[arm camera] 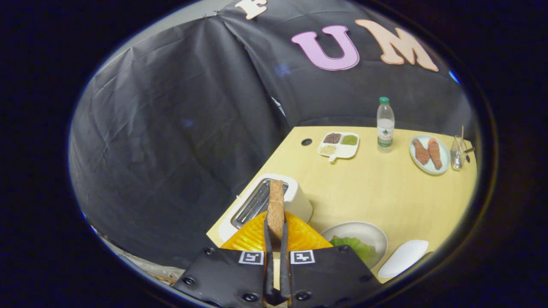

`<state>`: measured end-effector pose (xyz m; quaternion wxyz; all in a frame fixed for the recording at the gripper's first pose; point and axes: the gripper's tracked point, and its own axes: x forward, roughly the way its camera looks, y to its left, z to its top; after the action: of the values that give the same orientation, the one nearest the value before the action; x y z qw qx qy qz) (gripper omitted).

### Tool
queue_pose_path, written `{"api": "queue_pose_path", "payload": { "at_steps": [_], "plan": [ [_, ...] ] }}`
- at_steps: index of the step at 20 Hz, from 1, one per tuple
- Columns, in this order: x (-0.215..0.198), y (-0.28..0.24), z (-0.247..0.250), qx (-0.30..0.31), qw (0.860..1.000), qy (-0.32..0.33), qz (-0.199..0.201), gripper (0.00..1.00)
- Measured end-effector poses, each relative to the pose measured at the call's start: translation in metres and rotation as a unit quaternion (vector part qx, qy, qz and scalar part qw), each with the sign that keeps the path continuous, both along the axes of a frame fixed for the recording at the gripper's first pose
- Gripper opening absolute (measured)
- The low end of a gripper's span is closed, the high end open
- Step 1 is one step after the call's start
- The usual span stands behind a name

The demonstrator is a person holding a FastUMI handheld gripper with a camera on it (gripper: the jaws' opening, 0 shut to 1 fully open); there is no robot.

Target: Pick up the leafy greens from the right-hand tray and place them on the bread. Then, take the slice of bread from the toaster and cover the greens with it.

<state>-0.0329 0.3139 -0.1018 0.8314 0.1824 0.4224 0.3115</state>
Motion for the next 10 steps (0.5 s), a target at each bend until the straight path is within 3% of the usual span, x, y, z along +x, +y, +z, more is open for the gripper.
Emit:
{"api": "queue_pose_path", "payload": {
  "at_steps": [10],
  "plan": [
    [-0.02, -0.046, -0.06, -0.007, 0.997, 0.055, -0.047, 0.09]
  ]
}}
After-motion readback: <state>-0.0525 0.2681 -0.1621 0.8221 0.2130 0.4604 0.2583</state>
